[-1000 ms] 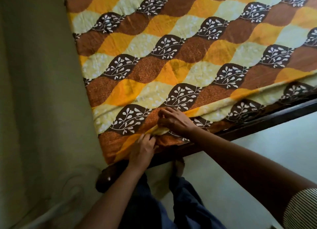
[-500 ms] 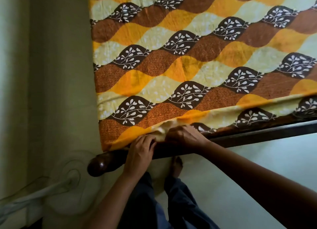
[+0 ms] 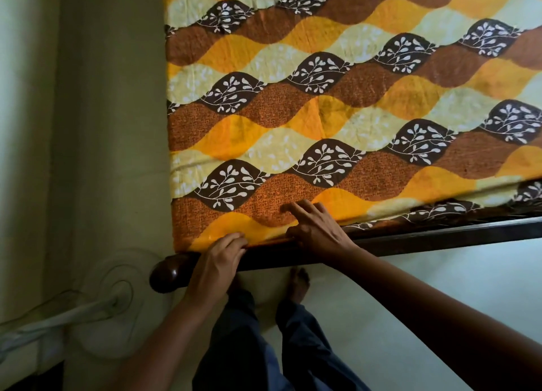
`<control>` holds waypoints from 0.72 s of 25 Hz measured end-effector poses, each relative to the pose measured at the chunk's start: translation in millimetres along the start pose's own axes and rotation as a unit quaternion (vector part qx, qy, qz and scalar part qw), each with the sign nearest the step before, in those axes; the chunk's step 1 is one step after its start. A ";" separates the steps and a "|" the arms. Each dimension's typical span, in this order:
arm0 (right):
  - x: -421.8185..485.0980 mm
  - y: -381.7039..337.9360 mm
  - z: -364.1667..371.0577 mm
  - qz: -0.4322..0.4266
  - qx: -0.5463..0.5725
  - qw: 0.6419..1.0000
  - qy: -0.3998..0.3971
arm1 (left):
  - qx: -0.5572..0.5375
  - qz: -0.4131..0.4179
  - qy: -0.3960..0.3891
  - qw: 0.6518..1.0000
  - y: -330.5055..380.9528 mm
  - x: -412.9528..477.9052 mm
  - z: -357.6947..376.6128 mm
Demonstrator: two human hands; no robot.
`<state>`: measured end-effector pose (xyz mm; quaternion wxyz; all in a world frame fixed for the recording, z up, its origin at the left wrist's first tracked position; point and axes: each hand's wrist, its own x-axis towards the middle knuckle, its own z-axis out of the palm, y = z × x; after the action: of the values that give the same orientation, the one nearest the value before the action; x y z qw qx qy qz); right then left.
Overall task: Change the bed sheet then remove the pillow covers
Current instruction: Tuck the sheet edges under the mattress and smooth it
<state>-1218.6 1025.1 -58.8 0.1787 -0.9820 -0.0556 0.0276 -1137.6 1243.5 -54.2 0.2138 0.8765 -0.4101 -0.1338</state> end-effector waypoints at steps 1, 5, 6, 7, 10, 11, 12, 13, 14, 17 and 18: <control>-3.4 -0.8 0.8 -0.001 0.029 0.999 -0.028 | -0.009 -0.008 -0.009 1.000 -1.8 -3.2 1.3; -9.9 -0.5 -0.7 0.066 0.129 0.982 -0.123 | -0.040 -0.081 -0.081 0.993 -0.8 7.2 4.1; -7.1 -0.6 -1.9 0.089 0.112 0.979 -0.143 | -0.020 -0.086 -0.090 0.992 0.1 12.6 4.2; -3.2 -0.4 -1.5 0.098 0.088 0.977 -0.169 | 0.012 -0.088 -0.104 0.991 0.9 18.3 3.9; 6.8 1.7 5.6 0.115 0.062 0.957 -0.260 | 0.046 -0.120 -0.189 0.974 4.2 30.4 3.2; 9.1 3.6 7.1 0.128 0.084 0.946 -0.287 | 0.066 -0.121 -0.219 0.966 5.0 32.7 3.5; 10.6 6.7 9.1 0.147 0.116 0.933 -0.308 | 0.091 -0.118 -0.245 0.958 3.9 35.1 3.9; 10.8 9.7 10.6 0.166 0.151 0.919 -0.324 | 0.109 -0.115 -0.270 0.950 2.4 37.7 3.9; 10.0 11.4 12.7 0.185 0.190 0.905 -0.331 | 0.099 -0.125 -0.294 0.942 0.4 40.9 3.7; 10.0 9.4 22.3 0.256 0.329 0.858 -0.302 | 0.014 -0.195 -0.387 0.901 -2.9 49.9 2.1; 11.7 7.4 25.2 0.276 0.357 0.838 -0.306 | -0.001 -0.226 -0.414 0.882 -3.0 51.7 2.0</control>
<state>-1208.0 1028.3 -85.5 0.4757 -0.7664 0.1799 0.3924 -1104.0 1204.6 -60.4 -0.0107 0.8103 -0.2518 -0.5291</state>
